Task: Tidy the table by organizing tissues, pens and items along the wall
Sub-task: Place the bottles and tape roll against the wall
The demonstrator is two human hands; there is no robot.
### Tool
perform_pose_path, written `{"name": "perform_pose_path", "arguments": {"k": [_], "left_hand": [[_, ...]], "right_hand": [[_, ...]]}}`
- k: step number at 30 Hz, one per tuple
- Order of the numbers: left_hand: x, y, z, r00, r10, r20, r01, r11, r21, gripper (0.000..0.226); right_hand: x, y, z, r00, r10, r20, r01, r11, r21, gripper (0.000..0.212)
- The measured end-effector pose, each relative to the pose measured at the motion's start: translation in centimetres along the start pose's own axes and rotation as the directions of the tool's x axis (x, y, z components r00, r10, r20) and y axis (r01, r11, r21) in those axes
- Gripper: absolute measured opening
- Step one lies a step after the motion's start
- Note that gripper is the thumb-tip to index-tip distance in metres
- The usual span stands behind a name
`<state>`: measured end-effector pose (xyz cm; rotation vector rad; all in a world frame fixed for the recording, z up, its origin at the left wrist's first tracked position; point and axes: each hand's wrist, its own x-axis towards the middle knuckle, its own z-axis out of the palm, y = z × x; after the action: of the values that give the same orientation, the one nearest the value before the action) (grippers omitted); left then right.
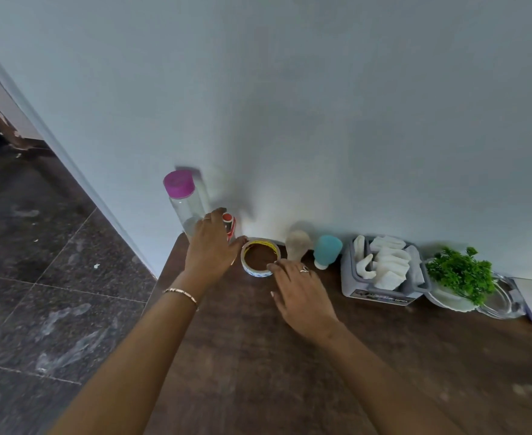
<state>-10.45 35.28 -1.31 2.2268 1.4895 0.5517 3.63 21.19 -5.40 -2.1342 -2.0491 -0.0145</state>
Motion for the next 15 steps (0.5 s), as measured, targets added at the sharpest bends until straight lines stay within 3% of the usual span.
{"name": "perform_pose_path", "arguments": {"k": [6,15], "left_hand": [[2.3,0.5,-1.7,0.996,0.077,0.049,-0.085,0.978,0.189,0.026],[4.1,0.2,-2.2,0.975,0.108,0.195,-0.149,0.966,0.213,0.023]], "right_hand": [[3.0,-1.0,1.0,0.987,-0.091,0.129,0.093,0.996,-0.008,0.052],[4.2,-1.3,1.4,0.977,-0.090,0.195,0.104,0.992,-0.067,0.036]]}}
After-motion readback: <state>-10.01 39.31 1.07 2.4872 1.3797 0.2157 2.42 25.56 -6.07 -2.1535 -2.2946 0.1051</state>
